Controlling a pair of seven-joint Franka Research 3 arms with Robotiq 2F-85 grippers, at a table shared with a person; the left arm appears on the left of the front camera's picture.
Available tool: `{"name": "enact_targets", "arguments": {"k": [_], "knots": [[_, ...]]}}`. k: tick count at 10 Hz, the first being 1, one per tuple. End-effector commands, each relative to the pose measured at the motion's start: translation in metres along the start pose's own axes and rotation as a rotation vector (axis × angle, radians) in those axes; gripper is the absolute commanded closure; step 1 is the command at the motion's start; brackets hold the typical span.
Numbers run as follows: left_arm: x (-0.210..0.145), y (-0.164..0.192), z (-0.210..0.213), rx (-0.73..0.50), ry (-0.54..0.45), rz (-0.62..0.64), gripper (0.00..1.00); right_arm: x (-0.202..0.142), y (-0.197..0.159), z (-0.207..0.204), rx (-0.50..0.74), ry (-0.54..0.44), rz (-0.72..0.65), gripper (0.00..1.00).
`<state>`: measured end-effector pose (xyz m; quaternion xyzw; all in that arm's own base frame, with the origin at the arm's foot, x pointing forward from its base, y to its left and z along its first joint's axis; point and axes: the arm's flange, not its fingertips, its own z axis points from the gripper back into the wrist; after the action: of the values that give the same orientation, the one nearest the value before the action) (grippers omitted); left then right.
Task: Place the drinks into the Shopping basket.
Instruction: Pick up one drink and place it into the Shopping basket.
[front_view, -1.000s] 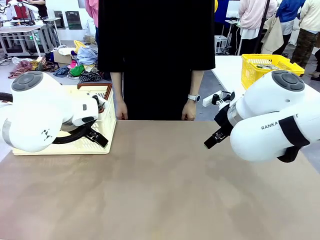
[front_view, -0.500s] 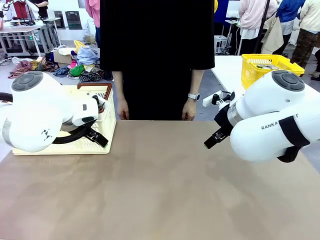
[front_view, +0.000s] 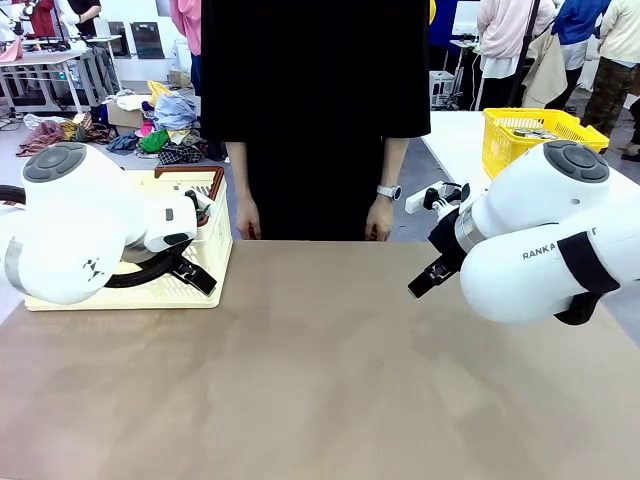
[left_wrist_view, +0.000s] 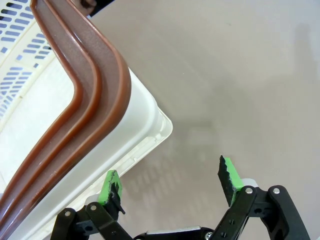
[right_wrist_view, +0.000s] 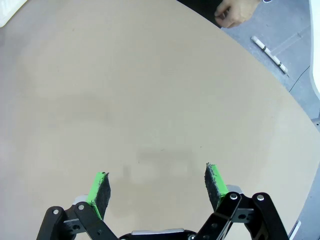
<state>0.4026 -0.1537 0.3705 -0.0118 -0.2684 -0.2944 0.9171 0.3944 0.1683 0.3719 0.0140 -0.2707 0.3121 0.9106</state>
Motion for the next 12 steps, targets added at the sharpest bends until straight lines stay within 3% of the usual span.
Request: {"name": "enact_targets", "arguments": {"k": [1,2,3,4,5,6,8,10,11,12], "knots": [[0.0,0.001,0.0,0.0,0.0,0.002,0.0,0.0,0.0,0.0,0.0,0.0,0.0,0.0],[0.0,0.0,0.0,0.0,0.0,0.0,0.0,-0.014,0.005,-0.001,0.053,0.107,-0.026,0.0],[-0.008,-0.003,0.011,-0.095,0.168,0.031,0.0,-0.027,0.009,0.008,0.128,0.15,-0.075,0.0],[-0.014,-0.007,0.028,-0.225,0.274,0.056,0.0,-0.037,0.01,0.025,0.25,0.266,-0.178,0.0],[-0.009,-0.012,0.046,-0.269,0.342,0.231,0.0,-0.042,0.013,0.045,0.38,0.308,-0.302,0.0],[-0.008,-0.016,0.067,-0.341,0.346,0.372,0.0,-0.05,0.013,0.074,0.517,0.301,-0.404,0.0],[-0.01,0.005,0.123,-0.612,0.263,0.401,0.0,-0.079,-0.003,0.132,0.74,0.228,-0.42,0.0],[-0.038,0.068,0.204,-0.801,0.007,0.463,0.0,-0.134,-0.043,0.197,0.863,0.016,-0.487,0.0],[-0.07,0.113,0.239,-0.848,-0.145,0.573,0.0,-0.174,-0.066,0.221,0.875,-0.089,-0.558,0.0],[-0.105,0.151,0.25,-0.817,-0.286,0.724,0.0,-0.212,-0.085,0.232,0.874,-0.179,-0.655,0.0]]}}
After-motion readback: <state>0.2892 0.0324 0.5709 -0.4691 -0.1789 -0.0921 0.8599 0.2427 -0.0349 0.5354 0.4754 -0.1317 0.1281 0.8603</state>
